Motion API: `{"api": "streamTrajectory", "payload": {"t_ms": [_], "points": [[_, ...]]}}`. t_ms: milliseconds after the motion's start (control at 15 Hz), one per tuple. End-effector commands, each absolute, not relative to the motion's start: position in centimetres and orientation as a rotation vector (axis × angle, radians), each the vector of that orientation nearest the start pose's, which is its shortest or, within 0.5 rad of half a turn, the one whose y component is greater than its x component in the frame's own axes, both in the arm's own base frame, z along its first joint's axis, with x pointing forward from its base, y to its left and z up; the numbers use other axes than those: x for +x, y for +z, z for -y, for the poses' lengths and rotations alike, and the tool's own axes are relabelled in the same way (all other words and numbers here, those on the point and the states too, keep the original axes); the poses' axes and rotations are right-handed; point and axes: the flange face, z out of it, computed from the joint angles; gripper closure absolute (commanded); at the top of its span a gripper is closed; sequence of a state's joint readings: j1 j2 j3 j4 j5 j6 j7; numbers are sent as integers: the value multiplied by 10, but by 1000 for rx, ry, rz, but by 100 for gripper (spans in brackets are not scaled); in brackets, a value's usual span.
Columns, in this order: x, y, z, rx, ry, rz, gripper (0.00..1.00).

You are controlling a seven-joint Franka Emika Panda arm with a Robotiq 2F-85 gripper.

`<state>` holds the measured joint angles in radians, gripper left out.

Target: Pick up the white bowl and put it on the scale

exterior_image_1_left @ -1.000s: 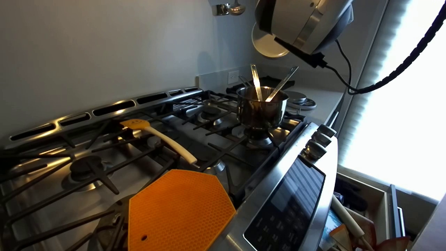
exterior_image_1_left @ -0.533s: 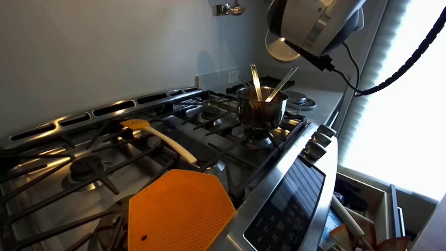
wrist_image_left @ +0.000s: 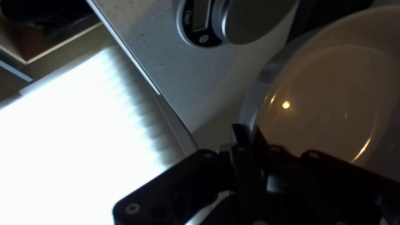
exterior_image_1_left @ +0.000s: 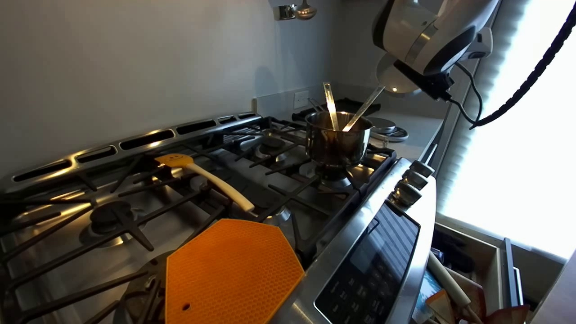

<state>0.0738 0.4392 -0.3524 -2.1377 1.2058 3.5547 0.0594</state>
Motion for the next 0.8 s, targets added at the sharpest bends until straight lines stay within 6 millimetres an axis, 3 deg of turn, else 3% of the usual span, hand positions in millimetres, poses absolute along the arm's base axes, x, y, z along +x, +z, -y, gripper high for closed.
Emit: {"api": "streamTrajectory", "payload": {"t_ms": [0, 133, 333, 533, 733], "points": [[520, 279, 295, -1998, -1239, -2137, 98], [525, 264, 314, -1946, -1105, -2153, 98], [541, 269, 345, -1823, -868, -2184, 98], [577, 302, 357, -1746, -722, -2184, 98], [612, 336, 357, -1780, -696, -2163, 98]]}}
